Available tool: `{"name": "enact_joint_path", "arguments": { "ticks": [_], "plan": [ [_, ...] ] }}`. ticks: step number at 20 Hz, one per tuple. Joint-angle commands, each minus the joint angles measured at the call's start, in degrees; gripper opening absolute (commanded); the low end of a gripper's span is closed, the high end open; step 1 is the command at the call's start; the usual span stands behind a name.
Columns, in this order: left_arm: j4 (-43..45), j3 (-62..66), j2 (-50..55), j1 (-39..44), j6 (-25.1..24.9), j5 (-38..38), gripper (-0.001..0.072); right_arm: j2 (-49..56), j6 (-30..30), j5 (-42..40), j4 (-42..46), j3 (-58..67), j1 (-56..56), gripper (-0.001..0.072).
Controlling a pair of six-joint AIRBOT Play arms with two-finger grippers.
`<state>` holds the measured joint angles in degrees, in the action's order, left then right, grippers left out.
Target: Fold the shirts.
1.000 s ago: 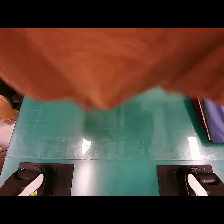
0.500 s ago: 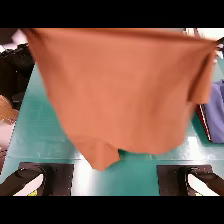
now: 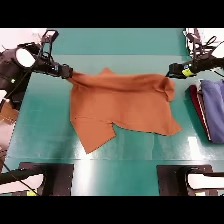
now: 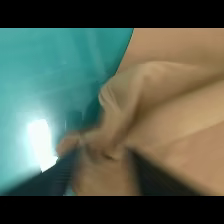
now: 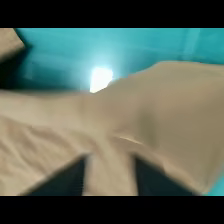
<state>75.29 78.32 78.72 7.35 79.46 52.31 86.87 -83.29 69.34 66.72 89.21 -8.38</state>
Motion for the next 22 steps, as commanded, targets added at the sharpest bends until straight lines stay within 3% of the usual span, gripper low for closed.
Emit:
{"name": "enact_joint_path", "arguments": {
  "ticks": [1, 5, 9, 12, 15, 22],
  "plan": [
    [0.4, 1.4, 2.0, -0.5, 1.7, 2.9, 0.0599, 3.4, 1.8, 2.2, -5.7, 5.0, 0.4, 0.0381],
    [0.8, 1.3, -2.7, -6.9, 1.6, 18.8, 0.0598, -4.0, 4.8, 9.4, -5.7, 2.5, 2.8, 0.0378],
    [0.3, -12.4, -9.9, -10.3, 1.6, 20.5, 0.0599, -15.5, 5.0, 9.1, -5.8, -11.6, 6.5, 0.0363],
    [-5.5, -25.6, -12.1, -10.3, 1.1, 18.4, 0.0599, -21.9, 5.0, 8.6, -7.3, -20.0, 8.8, 0.0363],
    [-12.8, -35.6, -12.1, -10.3, 0.5, 9.8, 0.0599, -25.8, 5.9, 7.5, -13.4, -25.3, 11.4, 0.0363],
    [-20.1, -41.4, -12.1, -7.3, 0.5, -0.8, 0.0599, -29.2, 6.3, 6.4, -14.7, -28.3, 12.2, 0.0363]
  ]
}}
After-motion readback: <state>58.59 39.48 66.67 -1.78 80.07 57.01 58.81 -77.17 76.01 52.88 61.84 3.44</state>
